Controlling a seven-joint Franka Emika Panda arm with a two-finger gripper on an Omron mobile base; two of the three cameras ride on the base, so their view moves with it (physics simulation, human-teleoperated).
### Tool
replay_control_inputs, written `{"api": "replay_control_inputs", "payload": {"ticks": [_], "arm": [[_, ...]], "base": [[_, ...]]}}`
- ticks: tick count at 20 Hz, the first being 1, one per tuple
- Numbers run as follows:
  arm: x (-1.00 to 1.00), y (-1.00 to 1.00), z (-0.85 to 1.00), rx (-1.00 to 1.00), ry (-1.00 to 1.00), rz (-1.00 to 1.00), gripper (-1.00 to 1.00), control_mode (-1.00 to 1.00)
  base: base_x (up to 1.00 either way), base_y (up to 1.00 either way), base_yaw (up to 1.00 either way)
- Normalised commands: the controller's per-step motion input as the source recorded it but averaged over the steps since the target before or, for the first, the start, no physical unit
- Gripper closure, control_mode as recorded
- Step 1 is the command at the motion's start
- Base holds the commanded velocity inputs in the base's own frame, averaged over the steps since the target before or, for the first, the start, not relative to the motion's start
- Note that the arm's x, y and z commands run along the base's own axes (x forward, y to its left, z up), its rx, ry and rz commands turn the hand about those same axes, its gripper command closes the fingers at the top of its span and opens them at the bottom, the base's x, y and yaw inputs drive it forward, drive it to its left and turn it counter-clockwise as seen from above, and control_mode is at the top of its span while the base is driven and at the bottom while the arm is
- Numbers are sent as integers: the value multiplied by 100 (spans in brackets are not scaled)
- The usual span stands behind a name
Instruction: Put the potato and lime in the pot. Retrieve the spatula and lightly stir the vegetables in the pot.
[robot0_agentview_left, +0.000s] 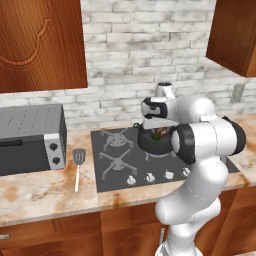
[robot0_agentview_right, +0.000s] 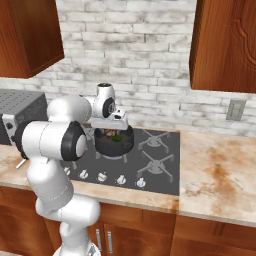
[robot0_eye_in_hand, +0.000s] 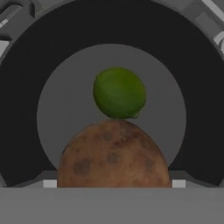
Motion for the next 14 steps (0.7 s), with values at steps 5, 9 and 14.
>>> {"api": "replay_control_inputs", "payload": {"ticks": [5,9,14], "arm": [[39,0,0,0,-1,-5,100,-100],[24,0,0,0,0,-3,100,-100],[8,-2,-23,0,0,-1,100,-100]], "base": [[0,0,0],[0,0,0],[0,0,0]]}}
